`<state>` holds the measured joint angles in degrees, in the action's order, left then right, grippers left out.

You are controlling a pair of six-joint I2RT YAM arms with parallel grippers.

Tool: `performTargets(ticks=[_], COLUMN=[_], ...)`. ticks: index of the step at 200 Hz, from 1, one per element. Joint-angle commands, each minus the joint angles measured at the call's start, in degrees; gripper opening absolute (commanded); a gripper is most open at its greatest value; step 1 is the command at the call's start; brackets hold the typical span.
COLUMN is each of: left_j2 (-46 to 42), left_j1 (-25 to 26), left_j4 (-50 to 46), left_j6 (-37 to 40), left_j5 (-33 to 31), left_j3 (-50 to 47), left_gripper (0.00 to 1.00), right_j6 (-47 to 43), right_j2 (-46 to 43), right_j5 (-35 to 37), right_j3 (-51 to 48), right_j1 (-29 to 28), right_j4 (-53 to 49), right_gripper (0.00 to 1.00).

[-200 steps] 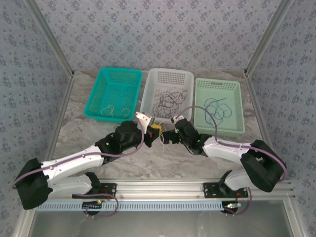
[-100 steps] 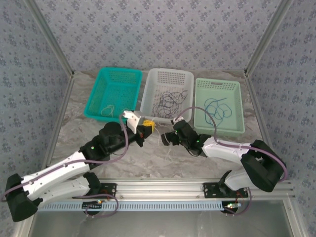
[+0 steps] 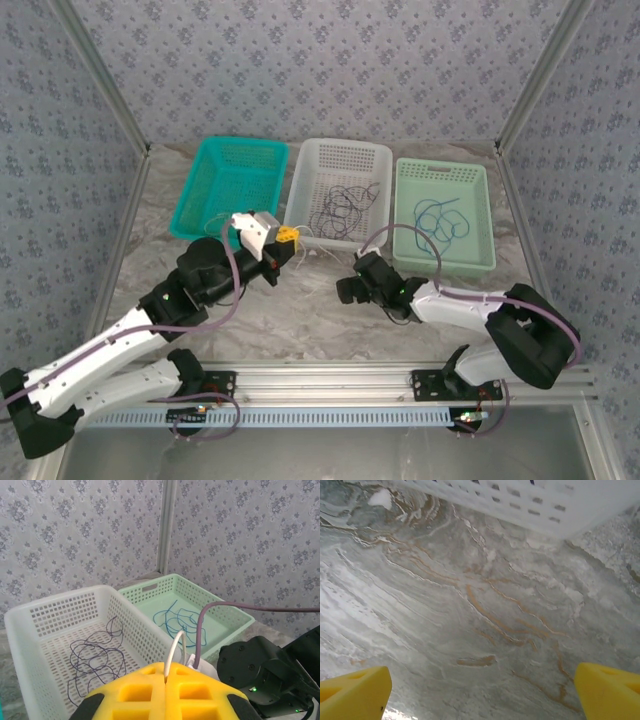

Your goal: Untangle the cables

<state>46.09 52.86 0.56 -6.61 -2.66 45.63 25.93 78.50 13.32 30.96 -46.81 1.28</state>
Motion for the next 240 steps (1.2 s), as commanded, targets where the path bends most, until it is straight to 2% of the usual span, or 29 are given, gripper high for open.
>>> performTargets(ticks=[1,48,124,175,195,222,240], left_j2=[-1.29,-0.89,2.62,6.79,7.22,6.5,6.62], left_j1=[-0.39,-0.63,-1.6,-1.58,-1.62,-1.88,-2.32], left_j4=[-0.62,-1.28,0.03,0.98,-0.07,-2.71,-4.84], left_j6=[2.46,2.76,-0.29,-1.42,-0.85,-0.56,-1.18], left_j5=[-0.43,-0.5,-0.7,0.82,-0.25,-4.77,-6.25], left_j3=[3.38,3.57,0.71,1.7,1.83,1.88,2.54], left_gripper=[0.04,0.04,0.04,0.04,0.04,0.04,0.04], right_j6=[1.66,0.89,-1.87,-4.31,-6.4,-6.9,-7.01], right_j2=[-1.85,-8.96,-30.25,-36.81,-37.27,-38.07,-40.88], right_j5=[2.24,2.25,1.7,-0.13,2.03,7.71,9.31], right_j3=[-1.14,-1.18,-0.44,-1.17,1.07,4.37,5.12], right_j1=[-0.36,-1.34,-2.17,-2.11,-1.79,-1.41,-0.9], right_j4=[-2.41,-5.66,-17.94,-19.13,-24.76,-33.86,-35.47], right_gripper=[0.96,1.0,1.0,1.0,1.0,1.0,1.0])
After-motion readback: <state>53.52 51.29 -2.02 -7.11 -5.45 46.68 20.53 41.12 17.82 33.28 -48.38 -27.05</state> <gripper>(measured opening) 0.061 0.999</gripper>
